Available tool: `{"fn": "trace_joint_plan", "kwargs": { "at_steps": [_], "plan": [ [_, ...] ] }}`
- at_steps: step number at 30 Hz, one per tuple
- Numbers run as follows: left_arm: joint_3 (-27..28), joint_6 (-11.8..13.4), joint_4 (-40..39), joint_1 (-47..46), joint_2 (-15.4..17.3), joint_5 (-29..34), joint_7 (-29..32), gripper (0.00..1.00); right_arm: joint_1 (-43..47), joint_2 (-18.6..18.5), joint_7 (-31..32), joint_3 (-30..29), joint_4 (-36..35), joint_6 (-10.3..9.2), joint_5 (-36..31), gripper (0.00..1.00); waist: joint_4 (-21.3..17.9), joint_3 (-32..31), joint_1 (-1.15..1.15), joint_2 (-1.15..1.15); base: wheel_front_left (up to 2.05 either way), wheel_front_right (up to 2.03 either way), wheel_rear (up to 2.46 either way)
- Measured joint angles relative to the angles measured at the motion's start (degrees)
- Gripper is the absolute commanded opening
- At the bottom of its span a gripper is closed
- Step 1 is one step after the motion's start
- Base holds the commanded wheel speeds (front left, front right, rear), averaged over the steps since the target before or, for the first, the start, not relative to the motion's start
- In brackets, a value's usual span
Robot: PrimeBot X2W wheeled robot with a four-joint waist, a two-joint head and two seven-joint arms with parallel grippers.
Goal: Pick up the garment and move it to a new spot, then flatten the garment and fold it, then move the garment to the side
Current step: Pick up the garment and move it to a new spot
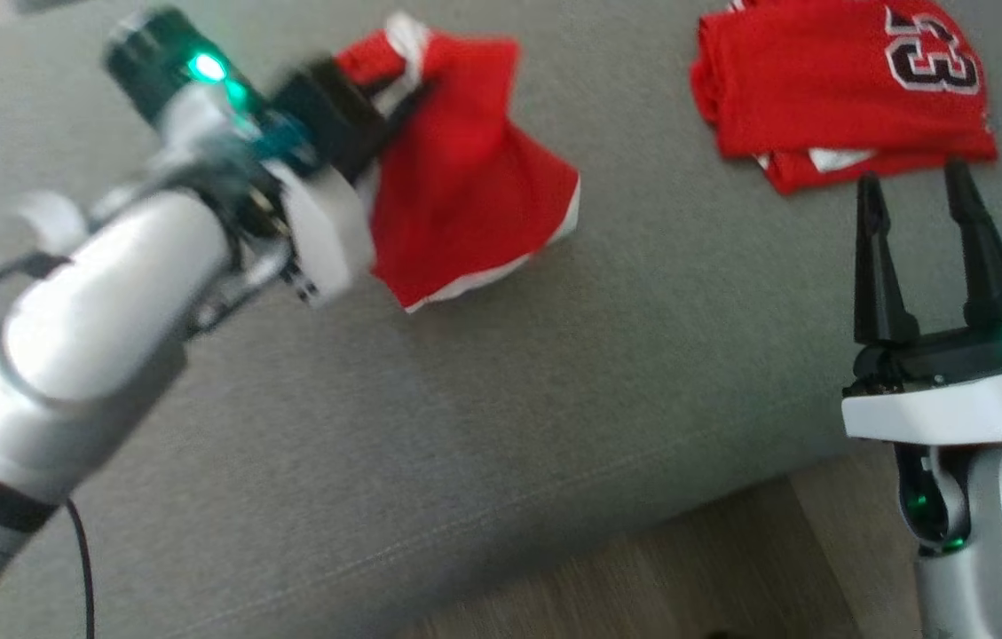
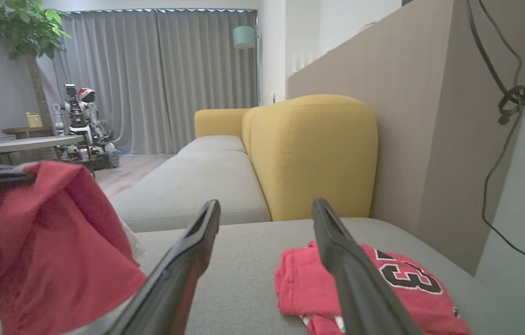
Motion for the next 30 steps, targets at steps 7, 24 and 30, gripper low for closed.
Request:
{"fn": "trace_joint_plan", "kwargs": {
  "at_steps": [7,24,30],
  "plan": [
    [-5.6,2.3,7.3,6.5,-4.8,2.6,-2.1,0.48,-1.6,0.2,0.0,1.4,-0.8,0.00,1.0,1.00,-2.8,5.7,0.00,0.00,0.00,0.00,0.00],
    [5.0,18.2,5.3,25.6,-12.1,-9.0,-15.1,1.00,2.0,0.2,0.0,9.9,1.3,0.00,2.0,1.00,7.1,-1.5,0.00,0.00,0.00,0.00,0.00],
    [12.7,25.4,-5.4,36.1,-11.6,-8.4,-15.7,1.00,6.8,0.2,0.0,9.0,3.6,0.00,0.7,1.00,13.8,-6.1,0.00,0.00,0.00,0.00,0.00]
  ]
}}
